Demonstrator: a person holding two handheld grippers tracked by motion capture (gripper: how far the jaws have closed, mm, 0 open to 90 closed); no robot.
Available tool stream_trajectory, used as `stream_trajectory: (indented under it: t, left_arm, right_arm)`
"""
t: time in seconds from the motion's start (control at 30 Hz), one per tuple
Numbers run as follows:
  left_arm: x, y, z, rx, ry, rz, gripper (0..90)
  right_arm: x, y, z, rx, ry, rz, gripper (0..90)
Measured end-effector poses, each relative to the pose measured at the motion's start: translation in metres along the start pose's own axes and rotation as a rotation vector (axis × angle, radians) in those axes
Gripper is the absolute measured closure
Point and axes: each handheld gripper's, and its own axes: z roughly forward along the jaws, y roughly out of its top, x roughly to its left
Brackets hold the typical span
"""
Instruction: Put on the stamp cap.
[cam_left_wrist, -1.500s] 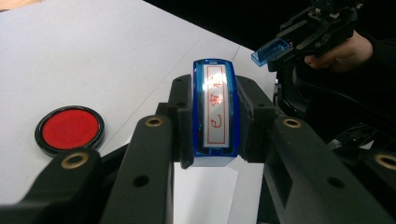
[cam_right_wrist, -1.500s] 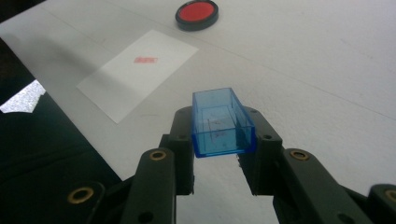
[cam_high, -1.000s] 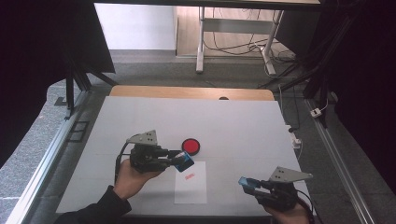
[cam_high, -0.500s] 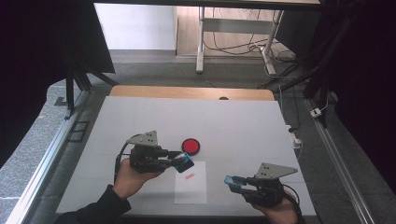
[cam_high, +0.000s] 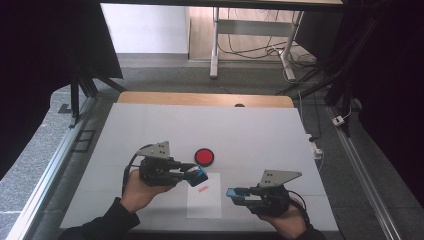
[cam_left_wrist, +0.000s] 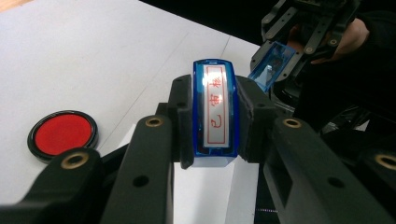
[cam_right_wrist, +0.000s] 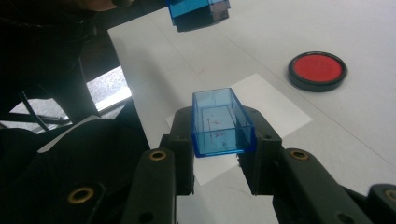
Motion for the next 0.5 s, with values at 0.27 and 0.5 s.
stream_trajectory:
  t: [0.27, 0.5]
  left_arm:
    - [0.000, 0.000, 0.001, 0.003, -0.044, 0.036, 70.3]
    - [0.001, -0.001, 0.002, 0.000, -0.076, 0.079, 70.3]
  right_arm:
    - [-0.002, 0.008, 0.019, 0.021, 0.068, -0.012, 68.0]
    - [-0.002, 0.014, 0.034, 0.035, 0.109, -0.038, 68.0]
